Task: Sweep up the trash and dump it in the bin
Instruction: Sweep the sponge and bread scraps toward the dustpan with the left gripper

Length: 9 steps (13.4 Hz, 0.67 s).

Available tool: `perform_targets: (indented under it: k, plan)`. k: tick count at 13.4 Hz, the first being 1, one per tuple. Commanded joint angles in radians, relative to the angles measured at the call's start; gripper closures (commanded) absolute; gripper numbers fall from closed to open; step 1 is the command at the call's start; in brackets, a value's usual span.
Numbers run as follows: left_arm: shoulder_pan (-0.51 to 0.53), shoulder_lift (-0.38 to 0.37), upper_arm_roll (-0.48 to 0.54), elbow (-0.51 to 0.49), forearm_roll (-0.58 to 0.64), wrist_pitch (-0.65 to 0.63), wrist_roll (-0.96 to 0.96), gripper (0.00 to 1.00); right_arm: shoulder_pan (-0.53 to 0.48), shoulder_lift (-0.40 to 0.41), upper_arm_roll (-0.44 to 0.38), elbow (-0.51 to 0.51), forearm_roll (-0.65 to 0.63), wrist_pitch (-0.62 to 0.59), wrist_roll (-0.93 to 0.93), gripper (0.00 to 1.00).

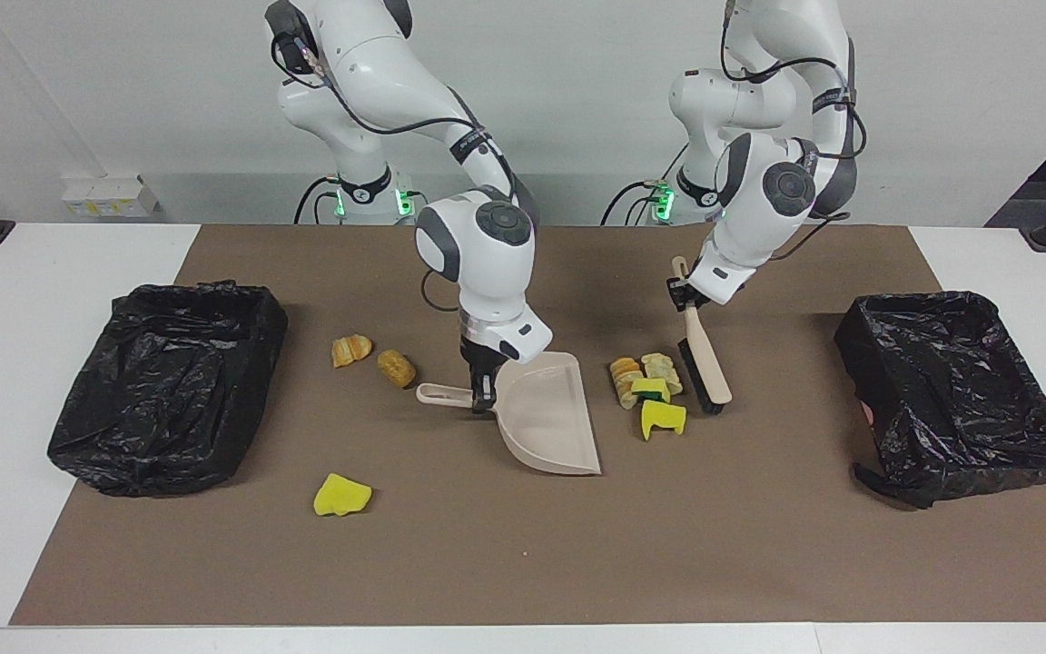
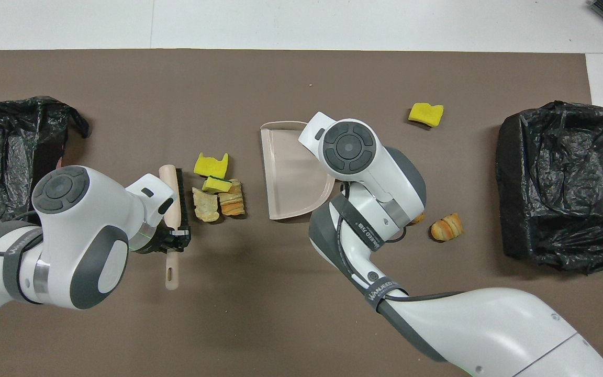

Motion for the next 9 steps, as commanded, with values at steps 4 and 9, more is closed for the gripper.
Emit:
perform_targets:
  k: [4,9]
  plan:
    - [-0.124,-0.007,-0.005,-0.034,-0.031,0.046,-0.118,1.00,-0.028,0.005,0.013,-0.022,-0.006,0.020,-0.043,1.00]
    - [-0.237,0.055,-0.008,0.045,-0.180,0.179,-0.147,1.00,-0.011,0.019,0.013,-0.020,0.025,0.015,-0.020,1.00]
